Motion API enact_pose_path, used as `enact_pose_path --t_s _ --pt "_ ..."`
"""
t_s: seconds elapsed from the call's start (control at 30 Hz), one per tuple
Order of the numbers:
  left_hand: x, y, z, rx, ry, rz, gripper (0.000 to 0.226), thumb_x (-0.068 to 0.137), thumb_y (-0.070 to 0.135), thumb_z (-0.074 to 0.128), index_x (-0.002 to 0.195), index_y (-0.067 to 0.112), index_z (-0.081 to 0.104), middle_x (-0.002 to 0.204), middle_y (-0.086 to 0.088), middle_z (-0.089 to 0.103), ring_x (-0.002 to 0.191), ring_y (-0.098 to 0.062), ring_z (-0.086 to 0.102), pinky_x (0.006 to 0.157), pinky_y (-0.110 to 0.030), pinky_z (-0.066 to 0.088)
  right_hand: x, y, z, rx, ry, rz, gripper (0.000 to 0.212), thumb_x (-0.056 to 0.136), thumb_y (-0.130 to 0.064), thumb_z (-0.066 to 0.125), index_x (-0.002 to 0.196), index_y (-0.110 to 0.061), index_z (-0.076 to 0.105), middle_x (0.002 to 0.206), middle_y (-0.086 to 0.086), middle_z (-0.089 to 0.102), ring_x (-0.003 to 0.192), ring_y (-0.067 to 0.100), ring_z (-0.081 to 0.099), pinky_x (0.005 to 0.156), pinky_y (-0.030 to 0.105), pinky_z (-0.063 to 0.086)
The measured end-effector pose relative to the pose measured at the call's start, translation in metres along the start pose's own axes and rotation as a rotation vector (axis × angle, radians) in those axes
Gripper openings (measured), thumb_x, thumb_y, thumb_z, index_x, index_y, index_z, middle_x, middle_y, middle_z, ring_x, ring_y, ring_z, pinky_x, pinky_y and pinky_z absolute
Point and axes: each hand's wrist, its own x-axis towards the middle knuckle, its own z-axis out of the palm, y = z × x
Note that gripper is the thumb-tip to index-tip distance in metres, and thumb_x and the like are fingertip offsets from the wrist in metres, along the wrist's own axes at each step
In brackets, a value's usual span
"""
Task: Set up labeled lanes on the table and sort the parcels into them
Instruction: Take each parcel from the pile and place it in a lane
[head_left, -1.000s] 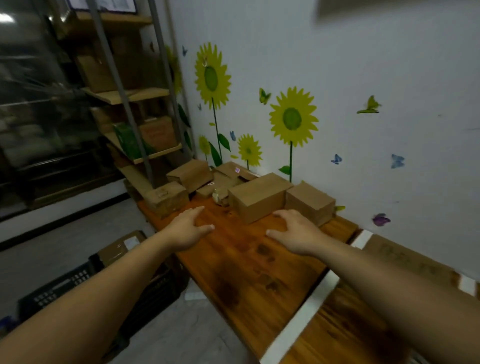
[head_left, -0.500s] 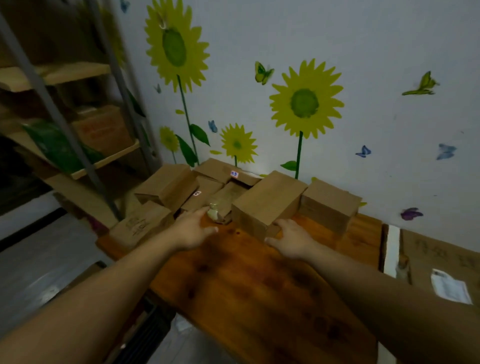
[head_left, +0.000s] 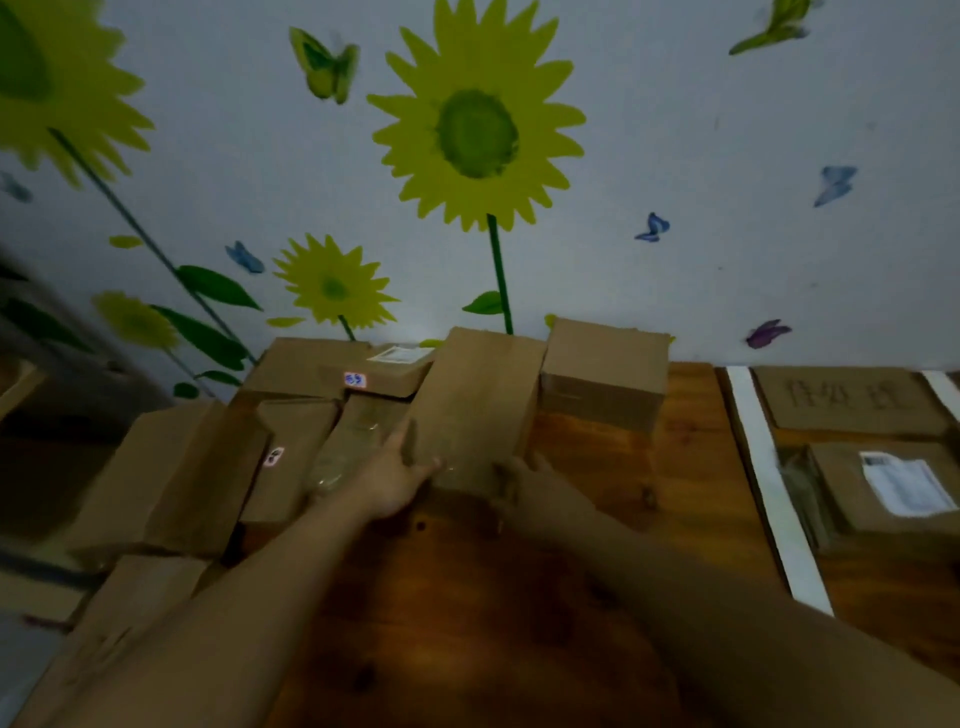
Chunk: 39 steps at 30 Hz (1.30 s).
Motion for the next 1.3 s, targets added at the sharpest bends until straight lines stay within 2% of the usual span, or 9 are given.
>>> enact_pose_path --t_s 0.17,0.33,0.43,0.57,0.73,0.9,1.13,1.23,1.3 --pt "-0.006 -0.012 0.022 0.287 0.104 0.054 0.072 0.086 0.045 0.059 0.146 0.025 0.026 0.151 -0.013 0.016 0.133 -0.030 0.032 0.105 -0.036 0.033 -0.012 -0.007 0.017 0.063 0.088 -0.001 0.067 0.089 -0.050 0.053 0.144 -0.025 0.023 0.148 0.005 0.032 0.126 0.027 0.045 0.098 0.040 0.042" --pt "-0.023 -0.036 0.027 0.130 0.026 0.113 0.079 0.077 0.035 0.073 0.142 0.025 0.028 0.139 -0.010 0.040 0.123 -0.026 0.044 0.101 -0.037 0.040 -0.047 -0.008 0.043 0.151 0.176 0.025 0.065 0.090 -0.044 0.054 0.143 -0.025 0.022 0.144 0.002 0.040 0.121 0.024 0.051 0.092 0.037 0.045" --pt "-0.043 -0.053 0.036 0.167 -0.010 0.150 0.086 0.077 0.031 0.074 0.145 0.025 0.022 0.139 -0.011 0.041 0.123 -0.026 0.045 0.099 -0.034 0.041 -0.070 -0.011 0.053 0.157 0.198 0.046 0.065 0.091 -0.041 0.055 0.144 -0.022 0.022 0.141 0.006 0.045 0.122 0.025 0.050 0.094 0.036 0.043" --pt "-0.075 -0.079 0.051 0.178 0.013 0.218 0.073 0.082 0.024 0.069 0.141 0.028 0.026 0.132 -0.014 0.040 0.117 -0.027 0.047 0.096 -0.036 0.043 -0.106 -0.025 0.076 0.161 0.251 0.128 0.062 0.090 -0.036 0.059 0.141 -0.021 0.027 0.134 0.009 0.052 0.119 0.029 0.053 0.091 0.036 0.045" --pt "-0.120 -0.123 0.060 0.120 -0.037 0.239 0.067 0.085 0.026 0.066 0.140 0.033 0.028 0.139 -0.008 0.033 0.120 -0.026 0.044 0.085 -0.028 0.043 -0.161 -0.042 0.123 0.205 0.330 0.135 0.053 0.091 -0.031 0.059 0.136 -0.022 0.033 0.128 0.008 0.055 0.112 0.028 0.056 0.079 0.029 0.043" --pt "-0.172 -0.152 0.060 0.086 -0.004 0.332 0.063 0.084 0.032 0.066 0.138 0.030 0.034 0.134 -0.009 0.039 0.114 -0.022 0.045 0.086 -0.029 0.039 -0.214 -0.068 0.157 0.329 0.434 0.130 0.057 0.092 -0.031 0.059 0.142 -0.023 0.033 0.134 0.007 0.053 0.117 0.026 0.053 0.093 0.032 0.045" --pt "-0.219 -0.135 0.014 -0.164 0.216 0.502 0.048 0.090 0.042 0.054 0.135 0.031 0.044 0.124 0.003 0.052 0.104 -0.008 0.050 0.080 -0.021 0.040 -0.260 -0.114 0.120 0.531 0.760 0.097 0.054 0.093 -0.046 0.052 0.141 -0.032 0.031 0.111 -0.014 0.046 0.103 0.011 0.050 0.083 0.028 0.044" --pt "-0.227 -0.112 -0.002 -0.375 0.303 0.508 0.051 0.089 0.032 0.059 0.135 0.028 0.038 0.096 0.012 0.055 0.078 0.000 0.056 0.057 -0.013 0.042 -0.266 -0.125 0.101 0.609 0.810 0.051 0.059 0.092 -0.043 0.055 0.143 -0.033 0.028 0.115 -0.016 0.045 0.106 0.009 0.050 0.087 0.030 0.046" --pt "-0.226 -0.101 -0.008 -0.456 0.326 0.514 0.050 0.089 0.028 0.060 0.132 0.026 0.035 0.098 0.003 0.055 0.082 -0.009 0.058 0.062 -0.020 0.045 -0.264 -0.130 0.094 0.580 0.818 0.004 0.059 0.091 -0.040 0.057 0.143 -0.032 0.030 0.128 -0.011 0.048 0.114 0.010 0.048 0.094 0.033 0.046"
